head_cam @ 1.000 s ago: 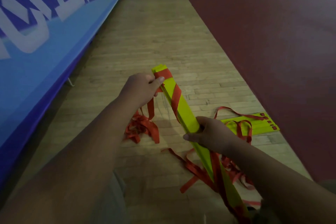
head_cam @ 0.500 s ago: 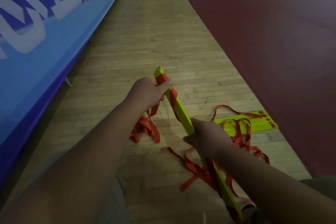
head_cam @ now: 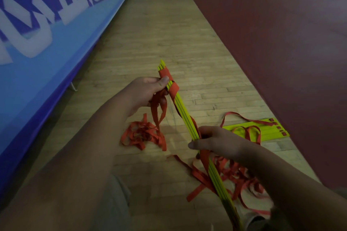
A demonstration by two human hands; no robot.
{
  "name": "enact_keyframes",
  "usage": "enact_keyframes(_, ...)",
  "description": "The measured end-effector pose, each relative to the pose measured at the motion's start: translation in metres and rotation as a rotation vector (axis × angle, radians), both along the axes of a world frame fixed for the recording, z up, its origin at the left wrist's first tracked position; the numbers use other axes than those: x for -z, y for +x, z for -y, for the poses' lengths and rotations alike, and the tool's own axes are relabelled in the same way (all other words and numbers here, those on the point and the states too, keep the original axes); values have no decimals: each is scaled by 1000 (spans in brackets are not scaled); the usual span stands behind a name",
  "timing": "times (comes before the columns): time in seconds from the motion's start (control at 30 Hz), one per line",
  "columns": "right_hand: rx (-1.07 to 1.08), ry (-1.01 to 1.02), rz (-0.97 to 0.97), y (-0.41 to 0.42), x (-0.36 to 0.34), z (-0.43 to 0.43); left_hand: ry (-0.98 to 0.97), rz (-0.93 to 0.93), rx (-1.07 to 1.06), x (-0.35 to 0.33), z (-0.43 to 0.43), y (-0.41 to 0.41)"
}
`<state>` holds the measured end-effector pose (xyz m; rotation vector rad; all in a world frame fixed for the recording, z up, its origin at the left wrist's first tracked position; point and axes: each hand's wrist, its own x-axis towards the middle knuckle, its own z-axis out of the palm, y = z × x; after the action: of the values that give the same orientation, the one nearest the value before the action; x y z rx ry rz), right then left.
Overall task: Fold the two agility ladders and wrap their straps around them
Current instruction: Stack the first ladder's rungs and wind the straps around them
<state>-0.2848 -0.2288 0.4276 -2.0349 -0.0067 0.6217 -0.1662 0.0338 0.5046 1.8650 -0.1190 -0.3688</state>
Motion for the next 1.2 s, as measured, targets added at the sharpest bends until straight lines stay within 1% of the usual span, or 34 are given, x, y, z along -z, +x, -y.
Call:
enact_keyframes(0.1,32,-87,80,-1,-1,-1,96,78,-17,2,-2,0)
enact_keyframes(0.17,64,-186,128,-1,4,-2,214,157,-17,6,-3,-1)
enact_keyframes(0.37,76,-489,256,-3,10,-6,527,252,-61,9,9,-9)
enact_keyframes(0.4,74,-537,265,-4,9,-7,551,261,-78,10,12,-11)
enact_keyframes(0.5,63,-641,273,-7,6,-13,531,231,-113,11,17,-12)
enact_keyframes(0.67,40,-669,252,-11,2,-20,410,190,-233,9,27,-20)
enact_keyframes(0.8,55,-643,215,-13,4,-21,417,145,-178,3,30,-28)
enact_keyframes(0.9,44,-686,232,-16,2,-22,406,127,-138,5,31,-30)
enact_keyframes(1.03,-24,-736,312,-19,-4,-27,434,182,-231,14,37,-28)
enact_keyframes(1.13,-63,-738,356,-21,-5,-32,457,175,-279,18,40,-27)
enact_keyframes(1.2,-79,-708,346,-23,-5,-33,459,164,-288,19,40,-26)
